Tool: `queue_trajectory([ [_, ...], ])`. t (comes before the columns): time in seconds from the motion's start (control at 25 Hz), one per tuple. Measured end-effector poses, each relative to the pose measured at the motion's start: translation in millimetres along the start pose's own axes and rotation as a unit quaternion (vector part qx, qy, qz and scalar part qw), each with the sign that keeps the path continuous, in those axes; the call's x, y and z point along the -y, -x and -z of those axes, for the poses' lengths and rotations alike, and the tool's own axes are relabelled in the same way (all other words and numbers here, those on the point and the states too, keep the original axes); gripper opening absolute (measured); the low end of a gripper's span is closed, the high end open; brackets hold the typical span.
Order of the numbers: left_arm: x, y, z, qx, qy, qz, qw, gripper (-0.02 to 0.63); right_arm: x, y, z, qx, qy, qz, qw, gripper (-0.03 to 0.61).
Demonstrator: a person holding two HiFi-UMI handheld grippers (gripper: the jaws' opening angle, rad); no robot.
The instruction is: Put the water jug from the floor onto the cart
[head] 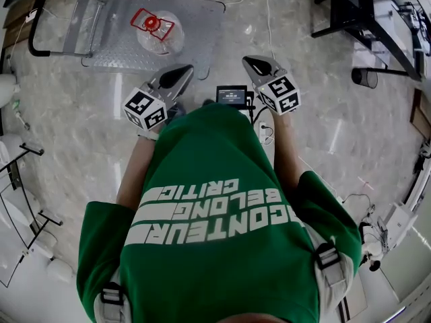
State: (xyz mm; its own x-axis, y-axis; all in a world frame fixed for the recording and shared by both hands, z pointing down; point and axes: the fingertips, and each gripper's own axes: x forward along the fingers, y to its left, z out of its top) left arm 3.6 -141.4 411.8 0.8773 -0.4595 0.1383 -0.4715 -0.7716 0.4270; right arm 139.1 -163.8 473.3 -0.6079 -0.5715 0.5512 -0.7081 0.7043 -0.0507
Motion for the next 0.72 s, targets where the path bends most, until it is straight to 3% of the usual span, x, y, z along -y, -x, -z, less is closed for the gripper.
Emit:
queue_trajectory([
  [0.72,48.5,-23.9,36.3,0.007,0.011,0.0,0.9999,0.009,-12.7,36.0,44.3,-0.023,0.029,-0.025,0.999,-0.008],
])
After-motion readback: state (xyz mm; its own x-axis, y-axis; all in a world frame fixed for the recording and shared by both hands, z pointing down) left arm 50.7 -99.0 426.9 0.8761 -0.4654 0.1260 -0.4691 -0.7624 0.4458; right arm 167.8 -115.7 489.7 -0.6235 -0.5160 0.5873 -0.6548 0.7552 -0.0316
